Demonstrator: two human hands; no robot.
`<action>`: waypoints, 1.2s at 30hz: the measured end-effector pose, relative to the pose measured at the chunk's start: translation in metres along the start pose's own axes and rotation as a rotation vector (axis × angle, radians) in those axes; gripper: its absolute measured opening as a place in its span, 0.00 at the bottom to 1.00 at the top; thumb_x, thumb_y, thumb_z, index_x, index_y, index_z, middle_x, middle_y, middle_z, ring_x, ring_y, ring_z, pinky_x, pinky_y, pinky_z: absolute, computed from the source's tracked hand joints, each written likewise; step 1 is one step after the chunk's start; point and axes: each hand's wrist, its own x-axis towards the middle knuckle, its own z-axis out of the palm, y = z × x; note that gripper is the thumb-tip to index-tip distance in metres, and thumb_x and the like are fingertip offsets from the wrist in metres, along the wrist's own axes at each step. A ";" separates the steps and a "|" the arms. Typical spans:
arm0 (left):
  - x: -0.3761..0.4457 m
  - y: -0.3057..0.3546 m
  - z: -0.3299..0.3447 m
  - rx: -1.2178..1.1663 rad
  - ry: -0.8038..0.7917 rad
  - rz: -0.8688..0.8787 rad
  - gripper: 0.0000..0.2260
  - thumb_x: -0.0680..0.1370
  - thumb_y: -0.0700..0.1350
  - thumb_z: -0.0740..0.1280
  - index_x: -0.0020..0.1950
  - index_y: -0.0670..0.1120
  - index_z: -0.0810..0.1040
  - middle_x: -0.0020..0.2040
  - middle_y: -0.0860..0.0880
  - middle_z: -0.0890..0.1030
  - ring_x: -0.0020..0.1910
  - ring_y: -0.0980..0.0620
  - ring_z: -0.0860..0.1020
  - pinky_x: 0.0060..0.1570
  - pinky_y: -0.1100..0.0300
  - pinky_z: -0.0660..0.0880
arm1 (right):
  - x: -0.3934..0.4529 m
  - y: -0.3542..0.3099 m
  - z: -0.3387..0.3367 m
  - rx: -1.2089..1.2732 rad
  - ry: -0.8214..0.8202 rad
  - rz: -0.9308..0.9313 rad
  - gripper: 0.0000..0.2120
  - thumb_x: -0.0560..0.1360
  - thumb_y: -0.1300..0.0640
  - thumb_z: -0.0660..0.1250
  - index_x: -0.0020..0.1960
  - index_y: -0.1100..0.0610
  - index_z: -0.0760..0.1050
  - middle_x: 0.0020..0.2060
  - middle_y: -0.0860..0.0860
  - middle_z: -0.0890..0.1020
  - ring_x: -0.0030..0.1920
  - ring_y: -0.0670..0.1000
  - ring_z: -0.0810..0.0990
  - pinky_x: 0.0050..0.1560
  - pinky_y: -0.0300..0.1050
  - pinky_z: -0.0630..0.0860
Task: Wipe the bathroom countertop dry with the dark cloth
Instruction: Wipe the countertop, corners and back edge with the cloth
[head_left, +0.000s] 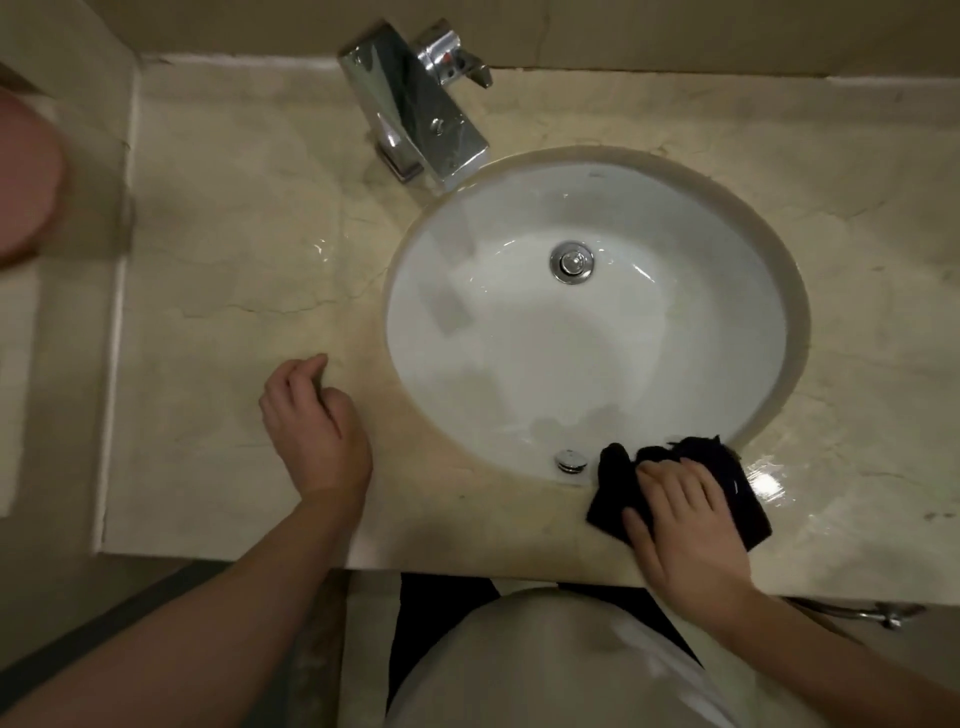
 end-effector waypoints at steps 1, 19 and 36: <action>-0.001 0.000 0.000 0.003 0.002 -0.003 0.16 0.78 0.33 0.60 0.64 0.40 0.76 0.62 0.40 0.75 0.61 0.41 0.72 0.65 0.49 0.68 | 0.001 -0.020 0.006 -0.010 0.011 0.037 0.29 0.84 0.46 0.48 0.59 0.67 0.80 0.55 0.60 0.82 0.59 0.60 0.76 0.72 0.56 0.63; 0.004 -0.022 -0.031 -0.283 -0.298 0.072 0.14 0.81 0.42 0.57 0.63 0.49 0.77 0.65 0.52 0.71 0.64 0.51 0.70 0.66 0.52 0.69 | 0.077 -0.188 0.030 0.139 0.072 0.078 0.27 0.83 0.43 0.51 0.73 0.60 0.68 0.62 0.56 0.79 0.61 0.57 0.76 0.66 0.49 0.65; -0.021 -0.144 -0.125 -0.305 -0.108 -0.300 0.19 0.77 0.53 0.54 0.64 0.52 0.74 0.62 0.52 0.73 0.63 0.50 0.72 0.62 0.61 0.64 | 0.177 -0.343 0.062 0.011 -0.089 -0.871 0.31 0.81 0.37 0.56 0.79 0.51 0.63 0.78 0.49 0.65 0.78 0.51 0.63 0.78 0.51 0.51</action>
